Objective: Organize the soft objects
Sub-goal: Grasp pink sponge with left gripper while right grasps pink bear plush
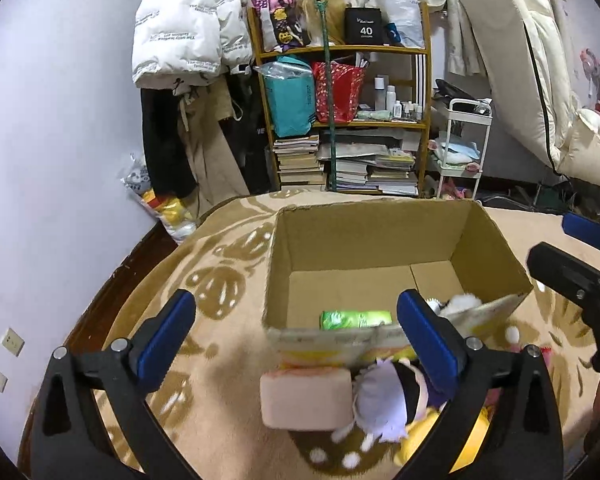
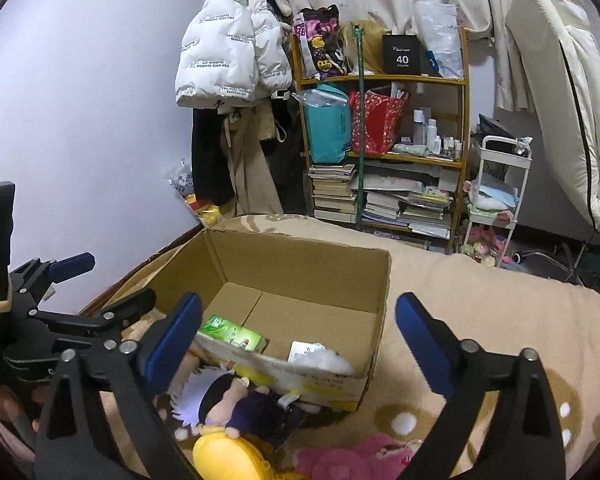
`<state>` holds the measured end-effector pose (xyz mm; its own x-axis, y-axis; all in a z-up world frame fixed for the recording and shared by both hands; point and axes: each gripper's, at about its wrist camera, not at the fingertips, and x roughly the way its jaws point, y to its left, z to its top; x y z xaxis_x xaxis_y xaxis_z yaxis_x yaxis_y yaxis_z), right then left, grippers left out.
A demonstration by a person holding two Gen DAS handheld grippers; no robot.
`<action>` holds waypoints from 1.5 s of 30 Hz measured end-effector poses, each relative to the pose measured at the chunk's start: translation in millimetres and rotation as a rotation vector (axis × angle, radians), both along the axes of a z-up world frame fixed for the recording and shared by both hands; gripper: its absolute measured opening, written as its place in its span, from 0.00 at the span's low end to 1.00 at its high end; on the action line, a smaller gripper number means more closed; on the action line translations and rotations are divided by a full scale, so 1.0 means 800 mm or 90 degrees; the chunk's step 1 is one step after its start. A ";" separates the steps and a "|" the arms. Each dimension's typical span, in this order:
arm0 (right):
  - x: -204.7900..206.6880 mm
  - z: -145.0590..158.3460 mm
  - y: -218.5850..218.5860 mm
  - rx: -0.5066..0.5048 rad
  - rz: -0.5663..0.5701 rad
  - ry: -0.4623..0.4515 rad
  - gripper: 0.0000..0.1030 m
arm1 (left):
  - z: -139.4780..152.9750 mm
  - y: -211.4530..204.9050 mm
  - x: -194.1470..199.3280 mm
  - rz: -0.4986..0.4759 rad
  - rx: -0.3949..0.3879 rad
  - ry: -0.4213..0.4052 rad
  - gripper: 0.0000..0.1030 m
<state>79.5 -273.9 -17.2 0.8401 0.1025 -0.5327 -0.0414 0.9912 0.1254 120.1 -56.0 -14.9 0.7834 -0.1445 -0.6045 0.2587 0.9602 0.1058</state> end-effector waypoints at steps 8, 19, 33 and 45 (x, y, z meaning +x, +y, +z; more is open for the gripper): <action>-0.028 -0.004 -0.002 0.010 -0.014 0.019 1.00 | -0.013 0.024 -0.018 0.034 0.004 0.043 0.97; -0.056 -0.016 -0.003 0.025 -0.053 0.056 1.00 | -0.021 0.032 -0.047 0.049 0.025 0.067 0.97; -0.066 -0.036 -0.014 0.019 -0.088 0.103 1.00 | -0.046 0.043 -0.028 0.056 0.017 0.141 0.97; -0.029 -0.079 -0.033 0.017 -0.126 0.188 1.00 | -0.077 0.049 0.006 0.062 -0.039 0.214 0.97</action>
<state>56.3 -300.7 -80.4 0.6554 -0.0299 -0.7547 0.1936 0.9725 0.1296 125.1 -17.0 -76.2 0.5544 -0.1222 -0.8232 0.1761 0.9840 -0.0275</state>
